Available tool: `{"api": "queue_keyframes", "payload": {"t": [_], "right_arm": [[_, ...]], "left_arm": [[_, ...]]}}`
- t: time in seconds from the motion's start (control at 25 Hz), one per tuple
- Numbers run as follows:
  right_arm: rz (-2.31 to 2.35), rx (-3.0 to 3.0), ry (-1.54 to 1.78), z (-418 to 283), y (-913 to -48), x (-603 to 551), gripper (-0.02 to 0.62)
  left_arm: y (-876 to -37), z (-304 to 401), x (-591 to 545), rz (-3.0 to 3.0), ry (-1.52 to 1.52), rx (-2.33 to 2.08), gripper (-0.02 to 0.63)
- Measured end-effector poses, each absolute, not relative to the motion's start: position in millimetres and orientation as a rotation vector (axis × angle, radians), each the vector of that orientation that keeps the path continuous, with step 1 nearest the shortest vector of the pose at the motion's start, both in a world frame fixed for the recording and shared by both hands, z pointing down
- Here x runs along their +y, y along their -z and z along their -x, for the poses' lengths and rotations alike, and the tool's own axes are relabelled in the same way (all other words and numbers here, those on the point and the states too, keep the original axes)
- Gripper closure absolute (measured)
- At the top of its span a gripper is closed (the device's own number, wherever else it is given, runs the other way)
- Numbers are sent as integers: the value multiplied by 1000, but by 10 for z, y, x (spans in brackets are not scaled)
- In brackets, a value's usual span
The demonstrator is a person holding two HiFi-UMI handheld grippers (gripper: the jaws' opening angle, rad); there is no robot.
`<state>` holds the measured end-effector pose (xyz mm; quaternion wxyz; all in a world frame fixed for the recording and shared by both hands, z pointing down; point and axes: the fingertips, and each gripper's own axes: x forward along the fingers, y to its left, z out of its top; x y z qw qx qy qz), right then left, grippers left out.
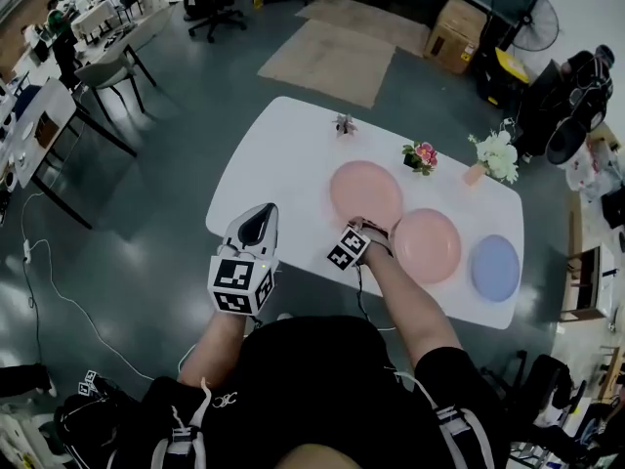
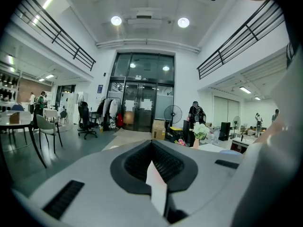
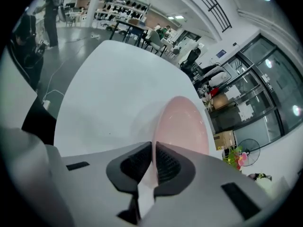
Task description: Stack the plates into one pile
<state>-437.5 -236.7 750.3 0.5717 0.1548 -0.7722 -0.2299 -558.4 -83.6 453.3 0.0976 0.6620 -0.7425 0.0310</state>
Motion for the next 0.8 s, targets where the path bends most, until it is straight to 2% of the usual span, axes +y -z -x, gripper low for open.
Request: {"api": "queue_keyframes", "payload": {"t": [0.32,0.8], "right_arm": [[-483,-1852,622,4231,-6982,-2357,562],[-687,-1730,496,3035,-6853,-2484,554]], "left_arm": [[-4496,5307,-1046,-2050,-102,-2111,594],[-4443,4452,-1553,-2276,-106,-1866,594]]}}
